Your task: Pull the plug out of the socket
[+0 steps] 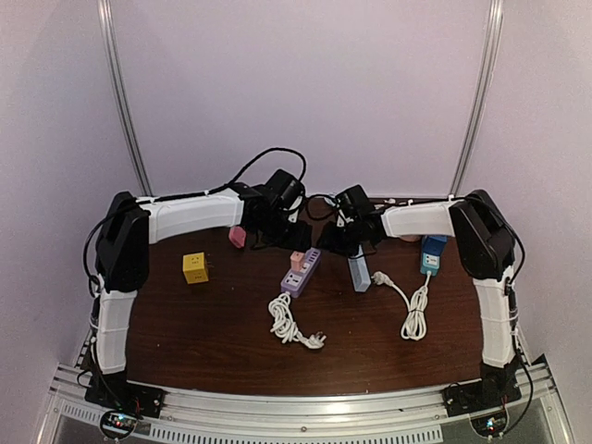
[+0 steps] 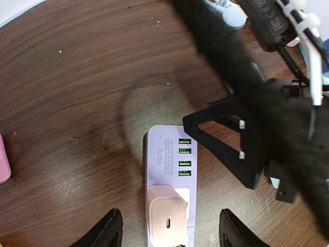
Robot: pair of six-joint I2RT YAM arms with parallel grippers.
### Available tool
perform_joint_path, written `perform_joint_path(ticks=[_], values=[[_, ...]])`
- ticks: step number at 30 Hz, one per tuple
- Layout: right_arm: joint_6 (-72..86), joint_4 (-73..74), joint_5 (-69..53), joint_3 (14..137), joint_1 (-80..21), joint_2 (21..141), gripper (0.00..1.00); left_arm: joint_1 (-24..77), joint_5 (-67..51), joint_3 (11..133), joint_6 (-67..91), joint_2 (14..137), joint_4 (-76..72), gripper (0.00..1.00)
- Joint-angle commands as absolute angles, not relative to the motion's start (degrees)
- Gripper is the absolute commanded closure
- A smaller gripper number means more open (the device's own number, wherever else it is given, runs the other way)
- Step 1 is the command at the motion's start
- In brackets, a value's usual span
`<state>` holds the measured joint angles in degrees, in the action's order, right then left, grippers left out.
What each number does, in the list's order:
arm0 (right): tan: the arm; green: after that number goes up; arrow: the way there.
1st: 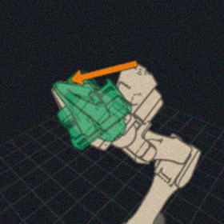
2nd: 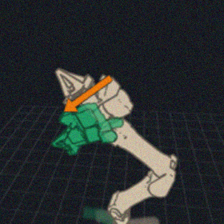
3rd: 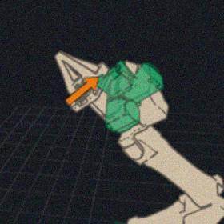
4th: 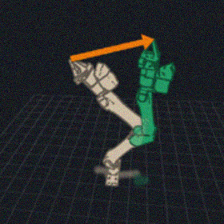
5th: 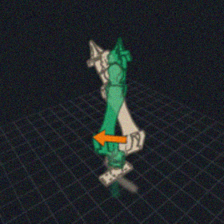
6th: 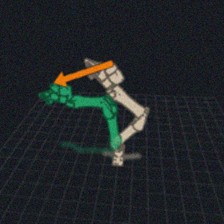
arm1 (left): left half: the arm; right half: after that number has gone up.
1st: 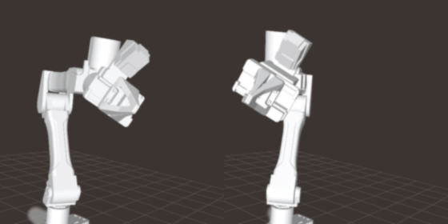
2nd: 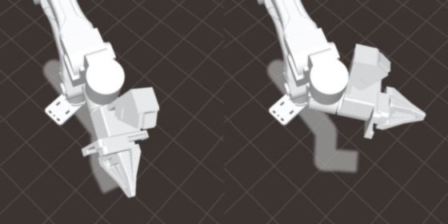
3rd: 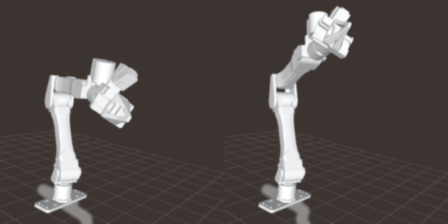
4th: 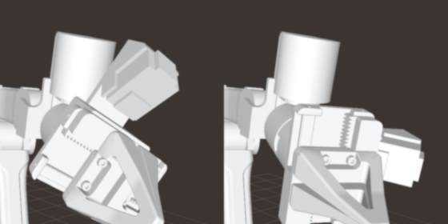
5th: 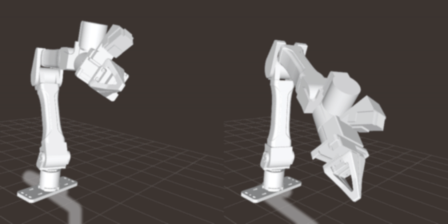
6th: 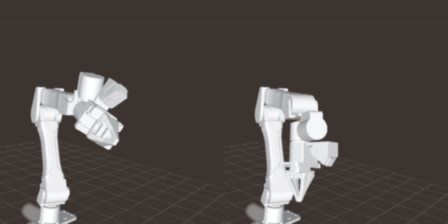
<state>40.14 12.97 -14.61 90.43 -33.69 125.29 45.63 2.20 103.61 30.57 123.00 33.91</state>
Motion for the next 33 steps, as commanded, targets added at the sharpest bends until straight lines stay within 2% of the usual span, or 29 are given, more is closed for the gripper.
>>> perform_joint_path(ticks=[1, 13, 24, 27, 30, 33], values=[[39.72, 10.65, -15.69, 86.51, -32.31, 119.49, 0.54, 46.39, 3.64, 107.22, 26.29, 124.93, 37.95, 0.35], [39.2, 6.44, -18.07, 78.44, -28.91, 112.91, 0.51, 46.45, 0.88, 116.14, 22.82, 130.76, 47.07, 0.44], [39.2, 5.39, -19.76, 76.95, -28.92, 111.42, 0.5, 46.49, 2.21, 119.76, 22.94, 134.31, 50.6, 0.45], [39.29, 5.47, -20.32, 77.24, -28.91, 111.29, 0.5, 46.49, 2.55, 120.11, 22.98, 134.85, 50.48, 0.51], [39.42, 5.46, -20.89, 77.41, -29.05, 111.19, 0.51, 46.49, 2.81, 120.66, 22.86, 135.09, 50.45, 0.64], [39.75, 5.24, -21.56, 77.63, -29.3, 111.16, 0.5, 46.42, 3.05, 121.18, 22.98, 135.01, 50.39, 0.82]])
